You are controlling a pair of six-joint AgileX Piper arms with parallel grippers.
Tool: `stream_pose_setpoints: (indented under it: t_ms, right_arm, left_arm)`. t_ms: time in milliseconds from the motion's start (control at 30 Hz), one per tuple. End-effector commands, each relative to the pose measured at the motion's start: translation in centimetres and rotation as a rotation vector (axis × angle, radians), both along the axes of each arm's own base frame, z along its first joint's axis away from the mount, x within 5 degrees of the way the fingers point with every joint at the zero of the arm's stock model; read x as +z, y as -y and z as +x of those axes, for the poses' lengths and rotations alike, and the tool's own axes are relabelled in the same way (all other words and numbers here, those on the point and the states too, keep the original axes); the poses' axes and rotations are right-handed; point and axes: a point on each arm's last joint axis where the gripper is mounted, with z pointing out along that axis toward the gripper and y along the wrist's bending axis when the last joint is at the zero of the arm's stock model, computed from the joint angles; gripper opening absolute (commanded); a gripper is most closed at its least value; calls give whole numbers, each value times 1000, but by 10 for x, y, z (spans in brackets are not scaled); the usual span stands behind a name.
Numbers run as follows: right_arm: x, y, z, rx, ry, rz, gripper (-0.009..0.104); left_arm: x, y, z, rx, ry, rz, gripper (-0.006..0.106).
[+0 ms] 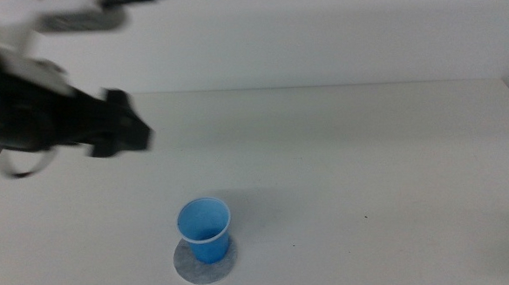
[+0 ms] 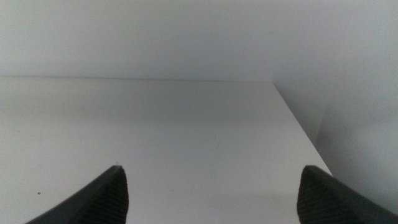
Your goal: Place an empty cup on a cup mat.
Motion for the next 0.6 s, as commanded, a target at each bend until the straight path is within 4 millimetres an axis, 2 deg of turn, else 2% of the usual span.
stream_pose_setpoints:
  t_ms: [0, 67, 100, 167, 333, 567]
  right_arm:
    - [0, 0, 0, 0, 8, -12, 93]
    - [0, 0, 0, 0, 8, -12, 93]
    - [0, 0, 0, 0, 8, -12, 93]
    - [0, 0, 0, 0, 8, -12, 93]
    - [0, 0, 0, 0, 8, -12, 93]
    - [0, 0, 0, 0, 8, -12, 93]
  left_arm:
    - [17, -13, -19, 9, 93, 38, 94]
    - [28, -21, -34, 33, 156, 55, 94]
    - [35, -30, -50, 77, 256, 75, 94]
    - [39, -41, -67, 130, 366, 73, 94]
    - [27, -62, -114, 235, 571, 62, 94]
    - [12, -76, -157, 332, 699, 93, 94]
